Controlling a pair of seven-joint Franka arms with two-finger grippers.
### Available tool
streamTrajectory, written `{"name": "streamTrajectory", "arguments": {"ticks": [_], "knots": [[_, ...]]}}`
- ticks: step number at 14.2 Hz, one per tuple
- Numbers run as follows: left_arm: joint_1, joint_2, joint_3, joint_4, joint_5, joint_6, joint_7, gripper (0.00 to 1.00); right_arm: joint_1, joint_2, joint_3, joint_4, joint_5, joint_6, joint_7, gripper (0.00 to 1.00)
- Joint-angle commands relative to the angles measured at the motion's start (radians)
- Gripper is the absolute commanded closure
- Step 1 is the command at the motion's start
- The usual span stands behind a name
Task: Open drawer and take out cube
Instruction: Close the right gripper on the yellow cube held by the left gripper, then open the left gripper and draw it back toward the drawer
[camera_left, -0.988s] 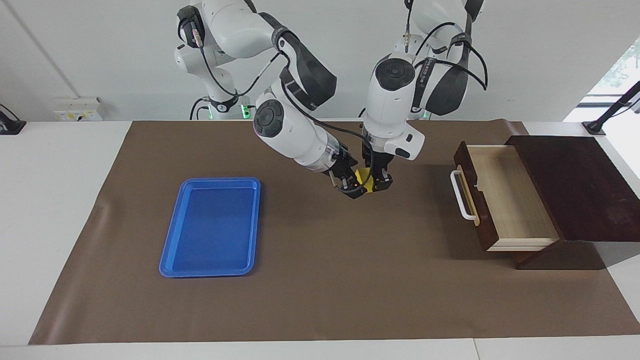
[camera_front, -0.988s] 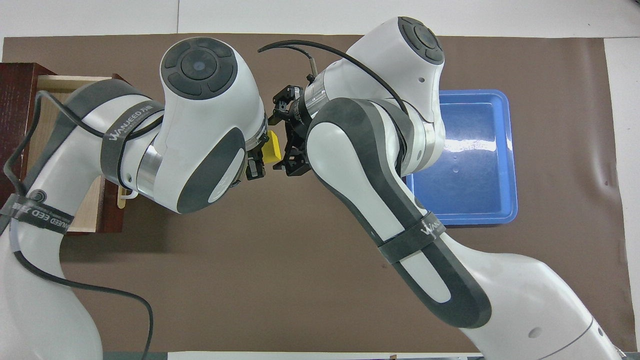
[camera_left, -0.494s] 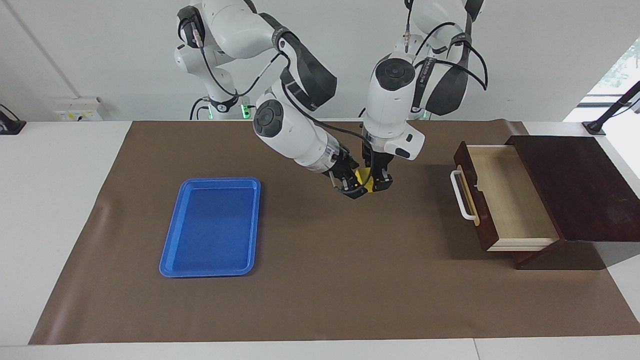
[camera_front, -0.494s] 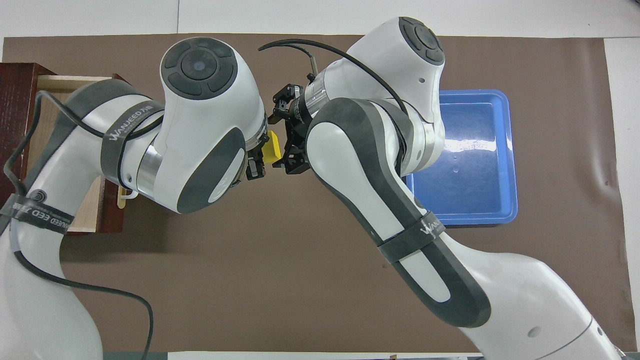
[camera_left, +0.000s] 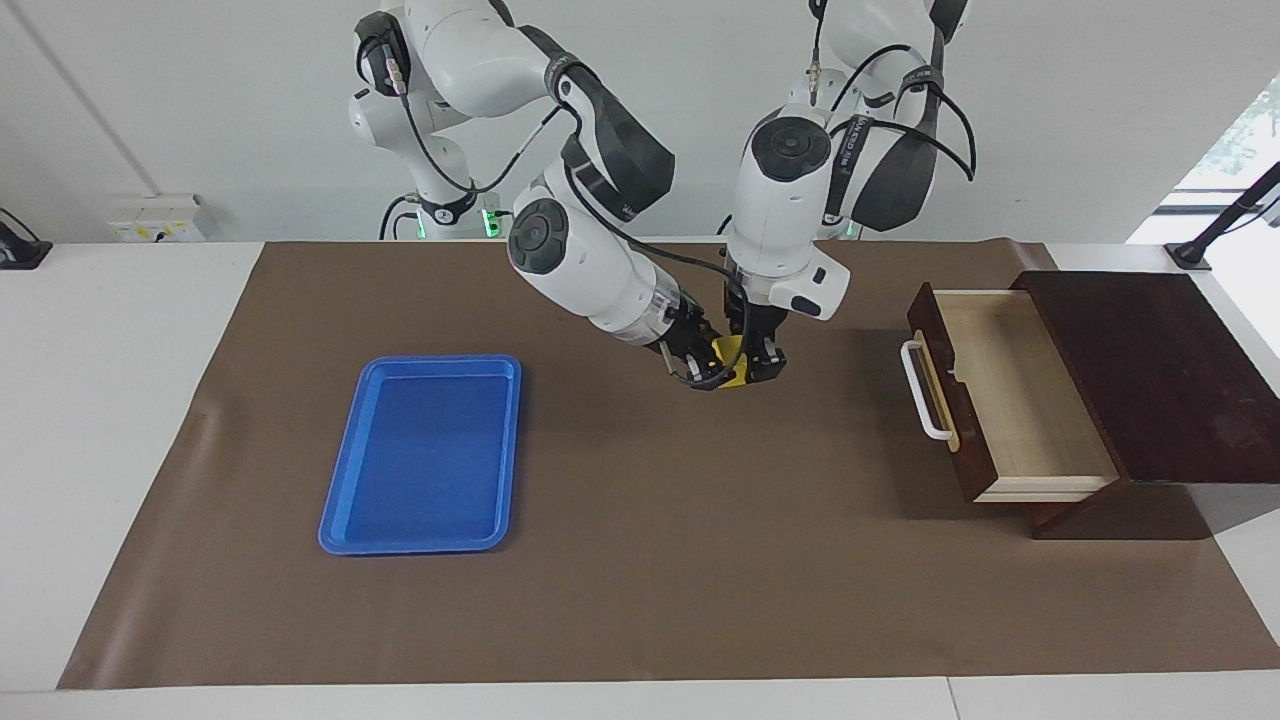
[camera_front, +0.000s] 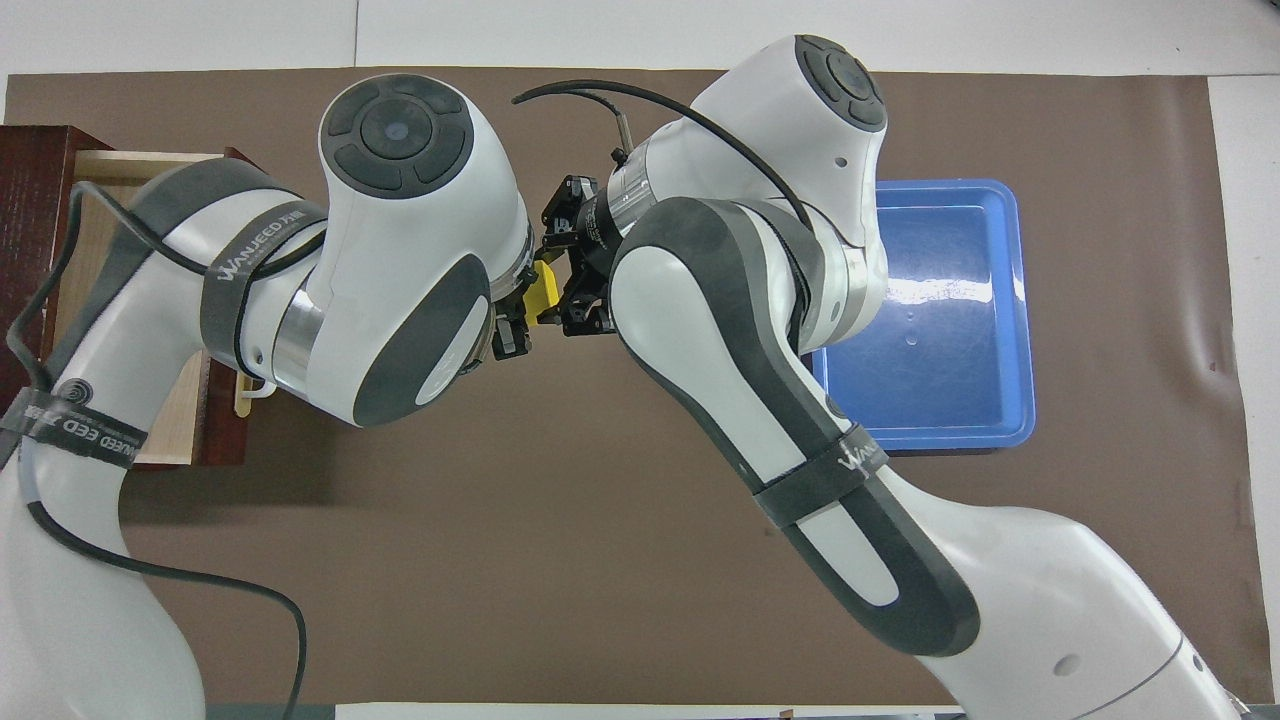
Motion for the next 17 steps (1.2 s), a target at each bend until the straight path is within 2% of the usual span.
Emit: {"name": "streamTrajectory", "arguments": {"ticks": [1,2,3,4,6,13,17], "knots": [[-0.013,-0.019,0.014,-0.024,-0.008,0.014,-0.006,1.00,0.005,0.010,-0.005,0.015,0.007,0.005,-0.025,1.00],[-0.013,-0.019,0.014,-0.022,-0.008,0.017,-0.006,1.00,0.005,0.010,-0.005,0.015,0.007,0.006,-0.025,1.00],[-0.013,-0.019,0.014,-0.022,-0.008,0.018,-0.006,0.77,0.005,0.010,-0.005,0.015,0.007,0.005,-0.025,1.00],[-0.013,-0.019,0.014,-0.022,-0.008,0.018,-0.005,0.46,0.005,0.010,-0.005,0.015,0.007,0.003,-0.025,1.00],[-0.013,-0.019,0.014,-0.021,-0.008,0.015,-0.005,0.00,0.005,0.010,-0.005,0.015,0.007,0.000,-0.025,1.00],[0.007,-0.017,0.020,0.004,-0.005,-0.025,0.000,0.00,0.004,0.010,-0.006,0.015,0.004,-0.001,-0.027,1.00],[0.063,-0.029,0.020,0.002,-0.005,-0.025,0.021,0.00,0.004,0.010,-0.006,0.015,0.004,-0.001,-0.027,1.00]]}}
